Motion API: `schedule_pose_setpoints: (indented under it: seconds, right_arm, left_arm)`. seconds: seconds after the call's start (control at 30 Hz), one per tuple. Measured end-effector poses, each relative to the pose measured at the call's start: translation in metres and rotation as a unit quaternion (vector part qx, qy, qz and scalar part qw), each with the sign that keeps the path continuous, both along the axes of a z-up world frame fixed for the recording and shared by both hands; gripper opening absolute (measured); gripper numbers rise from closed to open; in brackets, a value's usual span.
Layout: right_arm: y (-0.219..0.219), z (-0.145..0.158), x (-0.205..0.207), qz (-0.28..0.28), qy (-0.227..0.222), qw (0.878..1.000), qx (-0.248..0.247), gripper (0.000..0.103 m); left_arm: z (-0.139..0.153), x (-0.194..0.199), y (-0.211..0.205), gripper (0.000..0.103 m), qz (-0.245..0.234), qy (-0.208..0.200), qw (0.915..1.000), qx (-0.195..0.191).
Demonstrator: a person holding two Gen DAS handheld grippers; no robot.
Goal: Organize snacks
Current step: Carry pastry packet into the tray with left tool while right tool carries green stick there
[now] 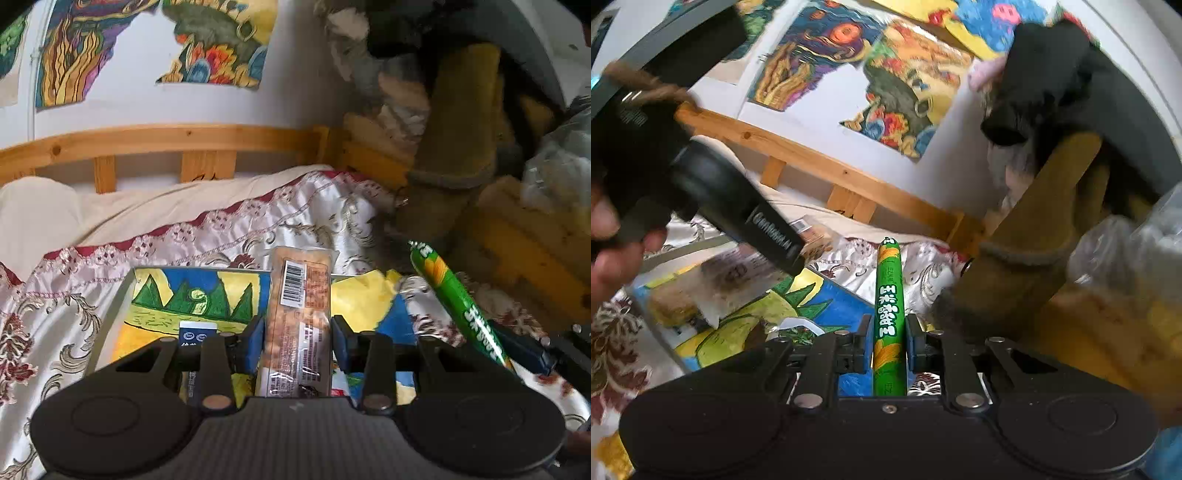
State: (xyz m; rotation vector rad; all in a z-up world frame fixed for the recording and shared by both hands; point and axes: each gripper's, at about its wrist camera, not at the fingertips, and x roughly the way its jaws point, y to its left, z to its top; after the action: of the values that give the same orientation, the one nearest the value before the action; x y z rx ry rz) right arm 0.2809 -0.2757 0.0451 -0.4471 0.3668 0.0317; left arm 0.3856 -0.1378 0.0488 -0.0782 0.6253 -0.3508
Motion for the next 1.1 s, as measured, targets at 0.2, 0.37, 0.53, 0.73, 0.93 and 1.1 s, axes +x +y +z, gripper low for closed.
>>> schedule_pose_setpoints:
  seconds: [0.2,0.37,0.53,0.73,0.93,1.1]
  right_arm:
    - [-0.012,-0.018,0.029,-0.007,0.034,0.999,0.04,0.018]
    - [-0.023,-0.036,0.041,-0.019,0.066,0.995,0.066,0.018]
    - [-0.032,-0.049,0.048,-0.028,0.112,0.987,0.11,0.018]
    - [-0.034,-0.06,0.053,-0.031,0.146,0.98,0.13,0.018]
    - [-0.034,-0.068,0.057,-0.035,0.162,0.976,0.141,0.018]
    - [-0.035,-0.074,0.057,-0.041,0.168,0.975,0.141,0.019]
  left_arm:
    - [-0.033,0.021,-0.003,0.042,0.014,0.035,0.9993,0.007]
    - [-0.057,0.027,-0.01,0.042,0.016,0.061,0.998,0.011]
    - [-0.067,0.026,-0.013,0.042,0.016,0.059,0.9979,0.021]
    - [-0.067,0.024,-0.015,0.042,0.021,0.05,0.9982,0.028]
    - [-0.067,0.019,-0.019,0.042,0.018,0.044,0.998,0.042]
    - [-0.067,0.02,-0.018,0.043,0.022,0.05,0.9978,0.038]
